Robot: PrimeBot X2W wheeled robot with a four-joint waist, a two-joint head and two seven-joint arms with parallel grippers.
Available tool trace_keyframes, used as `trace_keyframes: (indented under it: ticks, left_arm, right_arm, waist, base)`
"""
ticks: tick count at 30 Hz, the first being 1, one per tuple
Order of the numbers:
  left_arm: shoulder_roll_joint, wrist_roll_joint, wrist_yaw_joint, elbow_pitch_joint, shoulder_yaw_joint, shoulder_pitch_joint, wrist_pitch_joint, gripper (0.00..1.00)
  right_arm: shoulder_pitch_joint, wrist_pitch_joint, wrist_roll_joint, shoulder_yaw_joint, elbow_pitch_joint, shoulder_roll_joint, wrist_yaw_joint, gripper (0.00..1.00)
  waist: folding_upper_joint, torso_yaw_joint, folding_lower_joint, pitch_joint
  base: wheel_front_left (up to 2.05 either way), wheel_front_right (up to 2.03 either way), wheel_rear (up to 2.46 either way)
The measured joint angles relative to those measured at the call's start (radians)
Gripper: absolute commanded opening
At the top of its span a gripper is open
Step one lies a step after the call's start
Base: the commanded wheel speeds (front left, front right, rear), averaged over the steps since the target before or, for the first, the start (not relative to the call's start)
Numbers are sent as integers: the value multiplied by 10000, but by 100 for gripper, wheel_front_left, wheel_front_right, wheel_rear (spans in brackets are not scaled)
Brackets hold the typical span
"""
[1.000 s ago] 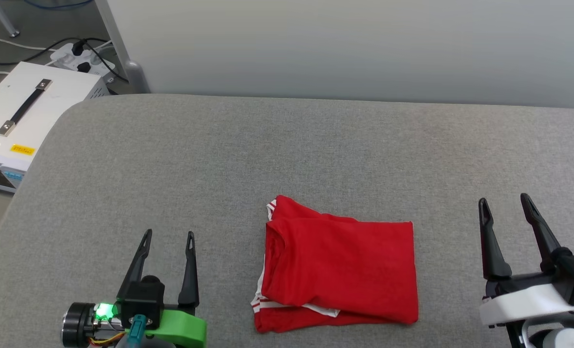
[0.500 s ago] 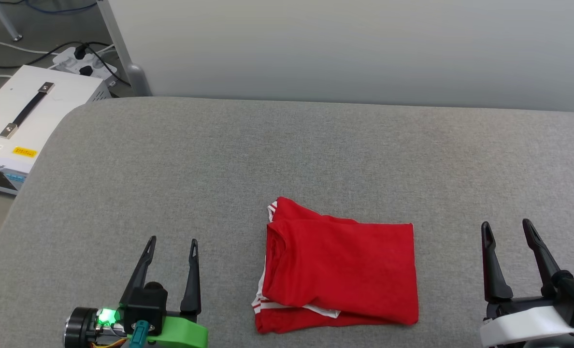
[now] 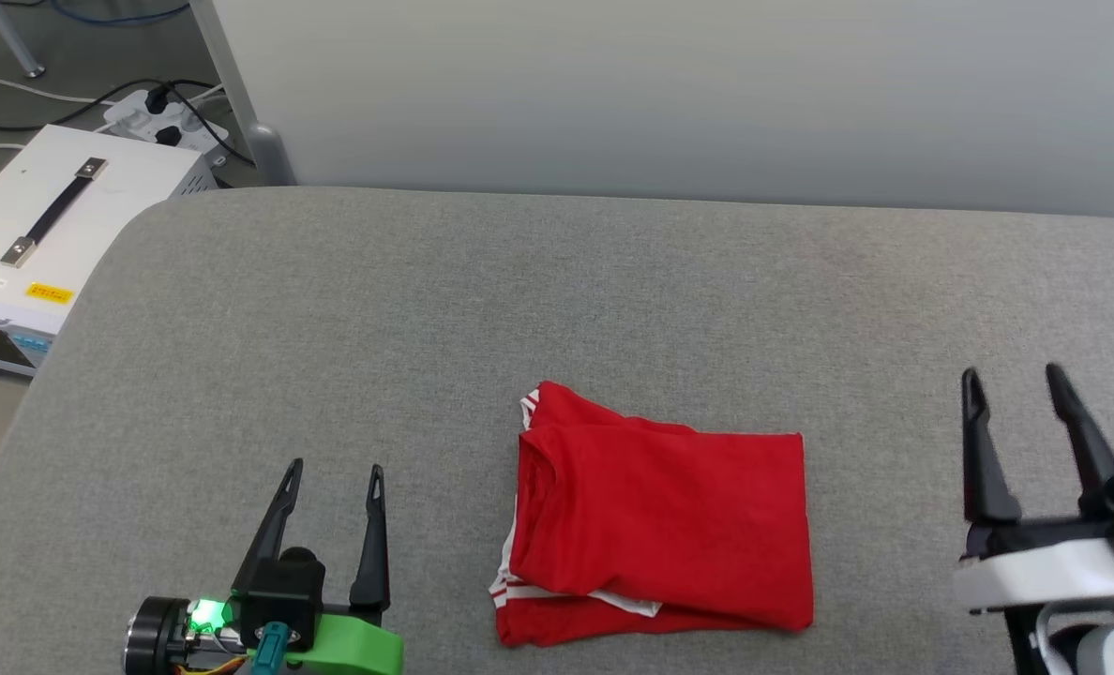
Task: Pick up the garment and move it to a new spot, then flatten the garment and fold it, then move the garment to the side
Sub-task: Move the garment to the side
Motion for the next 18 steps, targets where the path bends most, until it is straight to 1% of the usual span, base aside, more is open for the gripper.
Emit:
trace_keyframes:
  ticks: [2,4,5,8,11,13,16,18]
  left_arm:
    - [0,0,0,13,-2,-1,0,100]
    - [0,0,0,17,-4,-1,0,100]
    - [2,0,0,17,-4,-2,0,100]
    - [8,0,0,12,0,-6,0,100]
    - [8,0,0,4,2,-11,0,100]
    - [8,-2,0,-2,2,-14,0,100]
    - [6,-2,2,-15,6,-31,0,100]
    - [4,-2,2,-17,8,-51,0,100]
  right_arm:
    - [-516,-2,67,-86,-71,-215,0,100]
    - [-1051,-2,416,-132,-15,-458,0,100]
    - [-1336,29,612,-48,73,-713,0,100]
    - [-2154,694,984,439,272,-1672,0,100]
    - [-2887,2061,1998,1137,470,-2401,0,100]
    - [-3176,3367,2871,1756,637,-2961,0,100]
    - [-3442,5003,4245,2355,792,-3498,-2,100]
    - [-3543,6023,4872,2800,888,-3891,0,100]
  waist:
    - [0,14,0,-3]
    - [0,22,0,-9]
    - [0,30,0,-4]
    - [0,41,0,65]
    - [0,52,0,165]
    - [0,68,0,247]
    - [0,91,1,377]
    - [0,107,1,459]
  base:
    - [0,0,0]
    - [0,0,0]
    - [0,0,0]
    - [0,0,0]
    - [0,0,0]
    - [0,0,0]
    - [0,0,0]
    - [0,0,0]
